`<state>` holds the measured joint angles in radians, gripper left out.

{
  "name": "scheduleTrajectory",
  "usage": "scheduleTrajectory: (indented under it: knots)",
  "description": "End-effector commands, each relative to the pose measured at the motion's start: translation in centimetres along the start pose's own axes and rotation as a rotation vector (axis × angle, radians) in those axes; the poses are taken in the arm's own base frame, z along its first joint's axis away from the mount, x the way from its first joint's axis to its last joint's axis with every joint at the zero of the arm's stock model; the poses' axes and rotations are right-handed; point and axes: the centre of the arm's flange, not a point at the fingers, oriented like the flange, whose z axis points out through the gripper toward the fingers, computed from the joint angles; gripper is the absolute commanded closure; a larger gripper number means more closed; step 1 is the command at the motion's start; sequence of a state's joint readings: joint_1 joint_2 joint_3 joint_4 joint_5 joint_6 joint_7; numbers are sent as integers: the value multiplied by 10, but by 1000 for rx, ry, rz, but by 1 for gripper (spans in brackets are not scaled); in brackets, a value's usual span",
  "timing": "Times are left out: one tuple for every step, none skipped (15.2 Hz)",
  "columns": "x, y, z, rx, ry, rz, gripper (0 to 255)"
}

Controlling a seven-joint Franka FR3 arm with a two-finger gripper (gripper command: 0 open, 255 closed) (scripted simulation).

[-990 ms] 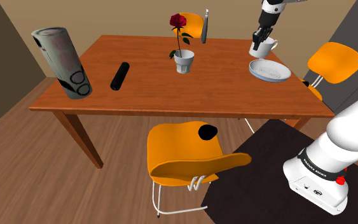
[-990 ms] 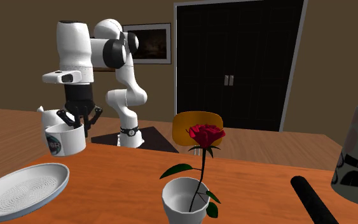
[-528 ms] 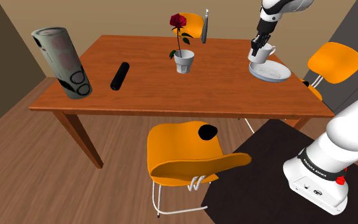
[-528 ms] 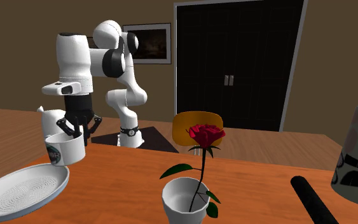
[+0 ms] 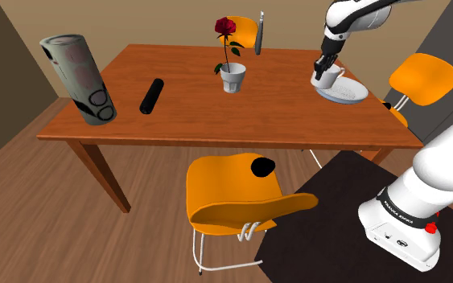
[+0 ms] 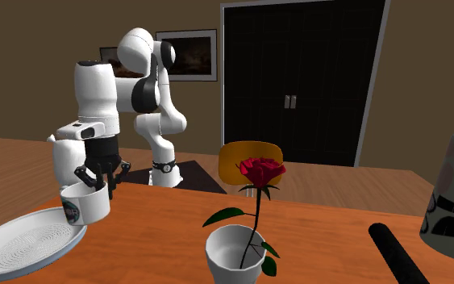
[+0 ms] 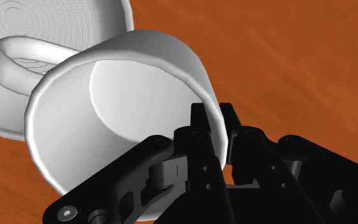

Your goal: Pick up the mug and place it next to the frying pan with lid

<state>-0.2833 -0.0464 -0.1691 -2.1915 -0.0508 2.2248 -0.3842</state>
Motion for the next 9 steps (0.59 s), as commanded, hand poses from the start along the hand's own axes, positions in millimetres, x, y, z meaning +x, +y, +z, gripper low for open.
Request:
scheduleTrajectory:
  knots:
    - [-2, -2, 11, 0, 1, 0, 255]
    - [-2, -2, 16, 0, 1, 0, 255]
    - [-3, -2, 21, 0, 1, 0, 255]
    - [-3, -3, 26, 0, 1, 0, 255]
    - [-3, -3, 32, 0, 1, 0, 255]
    - [-3, -3, 37, 0, 1, 0, 255]
    - [-4, -4, 42, 0, 1, 0, 255]
    - [-4, -4, 48, 0, 1, 0, 255]
    - [-4, -4, 53, 0, 1, 0, 255]
